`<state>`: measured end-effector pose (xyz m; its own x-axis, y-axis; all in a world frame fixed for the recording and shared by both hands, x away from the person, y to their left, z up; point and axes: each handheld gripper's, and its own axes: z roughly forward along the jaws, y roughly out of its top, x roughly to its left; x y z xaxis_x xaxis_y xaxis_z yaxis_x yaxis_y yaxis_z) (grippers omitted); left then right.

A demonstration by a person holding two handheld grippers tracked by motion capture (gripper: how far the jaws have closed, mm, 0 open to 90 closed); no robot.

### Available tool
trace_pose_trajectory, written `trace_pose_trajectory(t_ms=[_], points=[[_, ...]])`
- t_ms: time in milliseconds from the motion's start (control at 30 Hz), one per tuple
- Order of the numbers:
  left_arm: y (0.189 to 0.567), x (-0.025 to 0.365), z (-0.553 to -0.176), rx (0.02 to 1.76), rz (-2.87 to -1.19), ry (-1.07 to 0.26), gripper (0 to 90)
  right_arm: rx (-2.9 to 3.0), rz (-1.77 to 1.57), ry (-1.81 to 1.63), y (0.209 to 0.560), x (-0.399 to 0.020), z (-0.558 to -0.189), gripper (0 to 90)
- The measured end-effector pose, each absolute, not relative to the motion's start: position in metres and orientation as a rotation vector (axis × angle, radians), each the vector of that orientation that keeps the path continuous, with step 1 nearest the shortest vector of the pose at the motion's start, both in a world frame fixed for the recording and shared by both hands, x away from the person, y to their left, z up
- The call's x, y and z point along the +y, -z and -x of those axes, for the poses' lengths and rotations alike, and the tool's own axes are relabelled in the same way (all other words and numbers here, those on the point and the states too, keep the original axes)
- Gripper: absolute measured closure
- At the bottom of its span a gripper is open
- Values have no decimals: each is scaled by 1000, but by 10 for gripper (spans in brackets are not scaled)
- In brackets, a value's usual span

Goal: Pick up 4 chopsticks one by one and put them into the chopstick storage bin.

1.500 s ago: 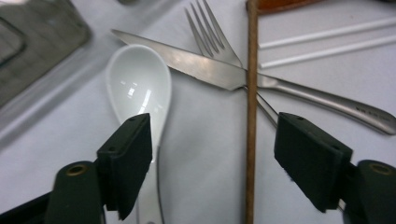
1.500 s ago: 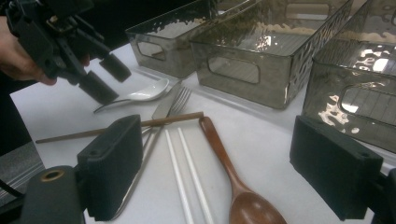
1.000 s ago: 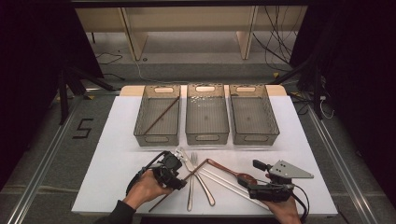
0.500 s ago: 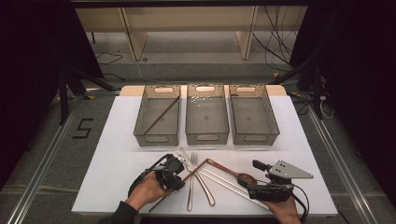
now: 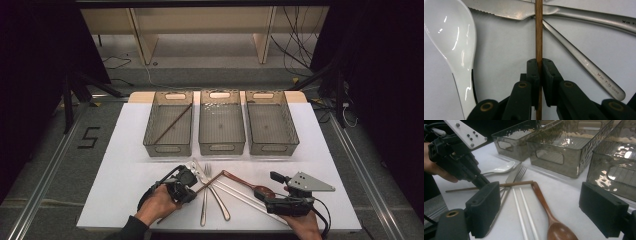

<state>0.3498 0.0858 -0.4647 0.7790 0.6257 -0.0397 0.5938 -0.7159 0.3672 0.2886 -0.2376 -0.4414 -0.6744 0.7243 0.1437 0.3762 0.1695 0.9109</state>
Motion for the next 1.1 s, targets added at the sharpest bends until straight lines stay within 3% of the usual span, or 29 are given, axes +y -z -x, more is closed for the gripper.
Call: trace_pose_trajectory(t_ms=[1100], points=[[430,119,-360,929,-2449,-123,845,2130,-1055,-1514,442,-238,-289,184]])
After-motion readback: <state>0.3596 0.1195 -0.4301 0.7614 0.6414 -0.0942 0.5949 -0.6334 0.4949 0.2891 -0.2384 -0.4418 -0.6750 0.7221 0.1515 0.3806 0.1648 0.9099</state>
